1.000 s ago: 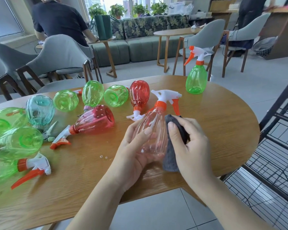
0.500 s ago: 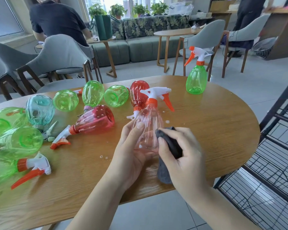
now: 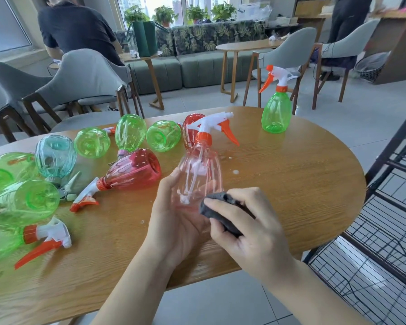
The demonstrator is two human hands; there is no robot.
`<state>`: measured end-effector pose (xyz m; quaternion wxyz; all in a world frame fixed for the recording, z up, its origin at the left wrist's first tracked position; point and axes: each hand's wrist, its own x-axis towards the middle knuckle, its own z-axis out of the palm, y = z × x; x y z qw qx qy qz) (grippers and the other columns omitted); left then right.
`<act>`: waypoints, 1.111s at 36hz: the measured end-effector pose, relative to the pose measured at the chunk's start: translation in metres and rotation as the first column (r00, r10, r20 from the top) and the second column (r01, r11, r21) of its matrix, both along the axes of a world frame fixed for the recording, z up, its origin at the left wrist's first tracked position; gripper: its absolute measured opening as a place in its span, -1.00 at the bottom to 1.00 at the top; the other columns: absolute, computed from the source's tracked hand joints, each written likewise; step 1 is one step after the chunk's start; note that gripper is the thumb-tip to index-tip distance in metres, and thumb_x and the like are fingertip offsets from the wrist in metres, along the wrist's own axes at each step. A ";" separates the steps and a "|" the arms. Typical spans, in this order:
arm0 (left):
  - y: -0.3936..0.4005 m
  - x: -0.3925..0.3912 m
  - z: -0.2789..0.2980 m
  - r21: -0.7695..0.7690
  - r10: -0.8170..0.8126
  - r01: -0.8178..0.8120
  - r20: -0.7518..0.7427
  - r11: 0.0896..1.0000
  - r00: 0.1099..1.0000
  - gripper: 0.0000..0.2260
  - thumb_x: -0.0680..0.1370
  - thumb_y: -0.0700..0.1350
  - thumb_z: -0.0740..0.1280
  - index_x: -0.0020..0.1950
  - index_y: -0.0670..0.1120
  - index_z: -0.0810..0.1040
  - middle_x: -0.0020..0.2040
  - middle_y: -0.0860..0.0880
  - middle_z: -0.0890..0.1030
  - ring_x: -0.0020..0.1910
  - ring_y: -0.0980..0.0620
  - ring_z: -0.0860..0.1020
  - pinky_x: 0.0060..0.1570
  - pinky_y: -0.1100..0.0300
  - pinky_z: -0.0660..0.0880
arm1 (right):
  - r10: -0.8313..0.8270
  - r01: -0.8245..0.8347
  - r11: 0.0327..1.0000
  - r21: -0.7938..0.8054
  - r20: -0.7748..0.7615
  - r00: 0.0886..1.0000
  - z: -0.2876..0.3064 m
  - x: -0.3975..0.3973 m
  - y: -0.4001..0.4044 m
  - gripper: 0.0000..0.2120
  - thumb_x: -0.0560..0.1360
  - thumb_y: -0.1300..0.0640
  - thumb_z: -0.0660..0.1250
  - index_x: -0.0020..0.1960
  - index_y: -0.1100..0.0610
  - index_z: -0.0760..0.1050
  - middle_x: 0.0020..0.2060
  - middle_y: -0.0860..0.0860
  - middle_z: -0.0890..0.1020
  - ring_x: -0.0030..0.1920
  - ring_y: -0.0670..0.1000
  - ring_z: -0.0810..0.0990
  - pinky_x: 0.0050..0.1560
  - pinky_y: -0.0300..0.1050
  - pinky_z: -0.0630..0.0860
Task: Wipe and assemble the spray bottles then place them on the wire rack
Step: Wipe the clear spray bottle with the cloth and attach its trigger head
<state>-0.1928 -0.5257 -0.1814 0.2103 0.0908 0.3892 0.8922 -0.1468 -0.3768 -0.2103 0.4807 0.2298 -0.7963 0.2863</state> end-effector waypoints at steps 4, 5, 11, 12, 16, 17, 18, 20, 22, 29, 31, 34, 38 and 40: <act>0.001 -0.001 0.000 0.032 0.000 0.001 -0.042 0.999 0.999 -0.65 0.56 0.11 0.24 0.04 -0.05 0.74 0.03 -0.16 0.69 -0.08 -0.07 0.68 -0.10 0.06 0.65 | -0.008 0.009 0.997 -0.077 0.024 1.000 0.005 -0.006 0.004 -0.78 0.65 0.18 0.34 0.23 0.22 0.66 0.10 0.07 0.55 0.03 0.12 0.62 0.09 0.05 0.59; 0.001 0.000 0.001 0.021 -0.014 0.016 -0.061 1.000 0.998 -0.66 0.54 0.12 0.28 0.07 -0.04 0.74 0.06 -0.16 0.70 -0.06 -0.06 0.69 -0.06 0.04 0.64 | -0.014 0.018 0.993 -0.116 0.039 0.999 0.008 -0.008 0.004 -0.77 0.64 0.18 0.35 0.24 0.23 0.65 0.09 0.10 0.58 0.05 0.12 0.63 0.12 0.04 0.58; 0.002 0.000 0.000 -0.042 -0.067 0.066 -0.044 0.997 0.997 -0.57 0.50 0.07 0.31 0.30 -0.07 0.67 0.21 -0.23 0.62 0.04 -0.16 0.64 0.03 -0.10 0.58 | -0.097 0.130 0.961 -0.245 0.143 0.985 0.027 -0.016 0.010 -0.76 0.65 0.20 0.33 0.26 0.26 0.63 0.10 0.09 0.57 0.16 -0.09 0.53 0.26 -0.37 0.39; 0.003 0.000 0.000 -0.055 -0.070 0.068 -0.031 0.996 0.997 -0.53 0.51 0.06 0.30 0.35 -0.10 0.63 0.21 -0.24 0.60 0.05 -0.18 0.64 0.02 -0.12 0.59 | -0.112 0.151 0.954 -0.260 0.158 0.981 0.029 -0.016 0.010 -0.76 0.65 0.21 0.32 0.26 0.27 0.62 0.10 0.06 0.56 0.16 -0.13 0.52 0.25 -0.42 0.36; 0.003 0.003 0.000 -0.073 -0.056 0.055 -0.010 0.996 0.998 -0.54 0.51 0.05 0.32 0.34 -0.12 0.63 0.16 -0.24 0.61 0.04 -0.20 0.64 0.00 -0.15 0.61 | -0.156 0.209 0.938 -0.275 0.203 0.967 0.029 -0.015 0.007 -0.75 0.67 0.20 0.29 0.27 0.26 0.61 0.08 0.05 0.56 0.11 -0.17 0.49 0.19 -0.49 0.34; 0.004 0.003 0.001 -0.079 -0.057 0.055 -0.023 0.995 0.998 -0.55 0.49 0.08 0.39 0.31 -0.10 0.65 0.17 -0.24 0.61 0.05 -0.21 0.63 0.02 -0.15 0.60 | -0.164 0.221 0.933 -0.283 0.213 0.963 0.028 -0.014 0.006 -0.74 0.66 0.19 0.29 0.27 0.25 0.61 0.08 0.05 0.57 0.10 -0.16 0.50 0.17 -0.49 0.34; 0.004 0.003 0.000 -0.089 -0.058 0.054 -0.042 0.995 0.997 -0.53 0.44 0.11 0.49 0.29 -0.07 0.67 0.19 -0.23 0.61 0.07 -0.21 0.63 0.03 -0.14 0.60 | -0.166 0.228 0.927 -0.298 0.221 0.961 0.026 -0.013 0.005 -0.74 0.65 0.19 0.29 0.27 0.24 0.62 0.08 0.05 0.58 0.09 -0.16 0.51 0.16 -0.50 0.35; 0.004 0.002 -0.003 -0.080 -0.034 0.029 -0.063 0.996 0.997 -0.37 0.28 0.16 0.65 0.29 -0.02 0.65 0.19 -0.19 0.63 0.06 -0.16 0.65 -0.01 -0.11 0.62 | -0.142 0.212 0.921 -0.326 0.227 0.963 0.022 -0.010 0.000 -0.76 0.64 0.19 0.31 0.25 0.23 0.63 0.06 0.06 0.59 0.07 -0.17 0.52 0.15 -0.49 0.35; 0.003 0.001 -0.002 -0.036 -0.021 0.018 -0.070 0.999 0.997 -0.38 0.29 0.13 0.67 0.28 0.00 0.63 0.20 -0.16 0.65 0.06 -0.11 0.68 -0.03 -0.09 0.64 | -0.103 0.171 0.930 -0.324 0.217 0.971 0.017 -0.005 -0.005 -0.76 0.65 0.18 0.32 0.25 0.24 0.63 0.06 0.07 0.60 0.08 -0.15 0.55 0.15 -0.44 0.39; 0.006 0.002 0.000 -0.072 -0.004 0.005 0.024 0.997 1.000 -0.57 0.49 -0.01 0.34 0.33 -0.08 0.65 0.16 -0.19 0.65 0.04 -0.13 0.66 0.00 -0.12 0.60 | -0.065 0.149 0.920 -0.363 0.232 0.970 0.021 -0.010 0.002 -0.78 0.62 0.23 0.34 0.22 0.22 0.65 0.06 0.07 0.60 0.10 -0.17 0.56 0.14 -0.43 0.40; 0.006 0.001 -0.001 -0.107 -0.018 0.023 0.040 0.994 0.999 -0.48 0.47 -0.01 0.32 0.42 -0.12 0.58 0.18 -0.25 0.61 0.09 -0.21 0.60 0.05 -0.15 0.58 | -0.048 0.156 0.907 -0.392 0.270 0.962 0.025 -0.013 0.003 -0.77 0.64 0.19 0.32 0.24 0.19 0.64 0.08 0.04 0.59 0.14 -0.21 0.54 0.15 -0.45 0.39; 0.006 0.002 -0.002 -0.094 -0.046 0.049 0.042 0.994 0.998 -0.50 0.45 -0.04 0.36 0.38 -0.11 0.61 0.17 -0.27 0.60 0.11 -0.25 0.56 -0.02 -0.15 0.60 | 0.012 0.131 0.893 -0.431 0.313 0.950 0.027 -0.014 0.001 -0.77 0.66 0.16 0.28 0.26 0.15 0.62 0.08 0.03 0.59 0.13 -0.22 0.55 0.12 -0.46 0.40; 0.006 0.004 -0.002 -0.100 -0.059 0.057 -0.018 0.993 0.998 -0.61 0.54 -0.02 0.35 0.35 -0.07 0.64 0.16 -0.22 0.67 0.07 -0.18 0.66 -0.01 -0.17 0.65 | 0.070 0.104 0.872 -0.478 0.332 0.941 0.029 -0.013 -0.002 -0.77 0.67 0.16 0.28 0.27 0.12 0.61 0.07 0.02 0.58 0.11 -0.23 0.56 0.08 -0.50 0.40; 0.006 0.005 -0.002 -0.140 -0.040 0.031 -0.056 0.990 0.998 -0.55 0.56 0.02 0.35 0.44 -0.07 0.56 0.24 -0.21 0.64 0.16 -0.20 0.63 0.11 -0.23 0.58 | 0.063 0.105 0.869 -0.483 0.318 0.946 0.027 -0.010 -0.005 -0.78 0.65 0.16 0.30 0.26 0.13 0.62 0.07 0.02 0.58 0.11 -0.23 0.57 0.08 -0.49 0.40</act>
